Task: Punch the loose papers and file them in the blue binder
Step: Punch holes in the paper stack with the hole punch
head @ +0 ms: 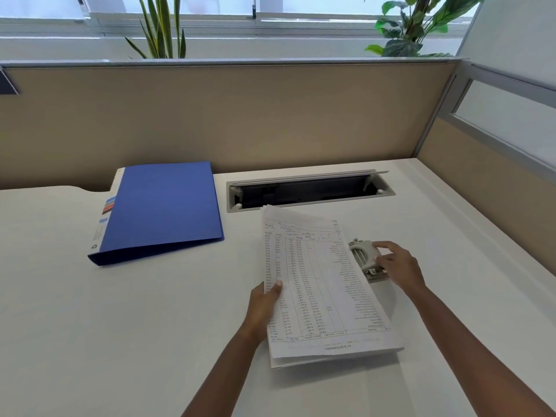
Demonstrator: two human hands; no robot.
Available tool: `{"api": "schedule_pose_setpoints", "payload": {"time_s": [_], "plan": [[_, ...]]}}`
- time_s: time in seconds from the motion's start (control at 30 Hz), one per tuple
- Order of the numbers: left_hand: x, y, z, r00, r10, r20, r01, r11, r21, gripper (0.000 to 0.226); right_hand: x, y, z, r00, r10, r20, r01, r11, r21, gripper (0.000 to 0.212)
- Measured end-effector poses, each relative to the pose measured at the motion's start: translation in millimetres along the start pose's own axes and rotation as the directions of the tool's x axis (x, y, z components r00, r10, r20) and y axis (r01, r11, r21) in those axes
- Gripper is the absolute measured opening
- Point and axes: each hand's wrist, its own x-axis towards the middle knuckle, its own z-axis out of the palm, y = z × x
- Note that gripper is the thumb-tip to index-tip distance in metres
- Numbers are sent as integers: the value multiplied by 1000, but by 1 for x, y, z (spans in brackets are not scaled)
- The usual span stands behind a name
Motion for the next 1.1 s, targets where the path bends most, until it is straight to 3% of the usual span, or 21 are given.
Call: {"api": "schedule_pose_setpoints", "payload": {"time_s": [0.67,0.87,1.1], "plan": [[7,12,12,996,79,-46,-71,983,167,18,4,5,1,1000,11,24,-11,1000,-2,29],[4,21,25,993,102,-61,-81,958,274,32,4,6,1,1000,10,24,-9,1000,-3,29],[3,38,34,986,160,-47,-133,924,358,27,8,10,1,999,4,37,-3,1000,-17,30]]}}
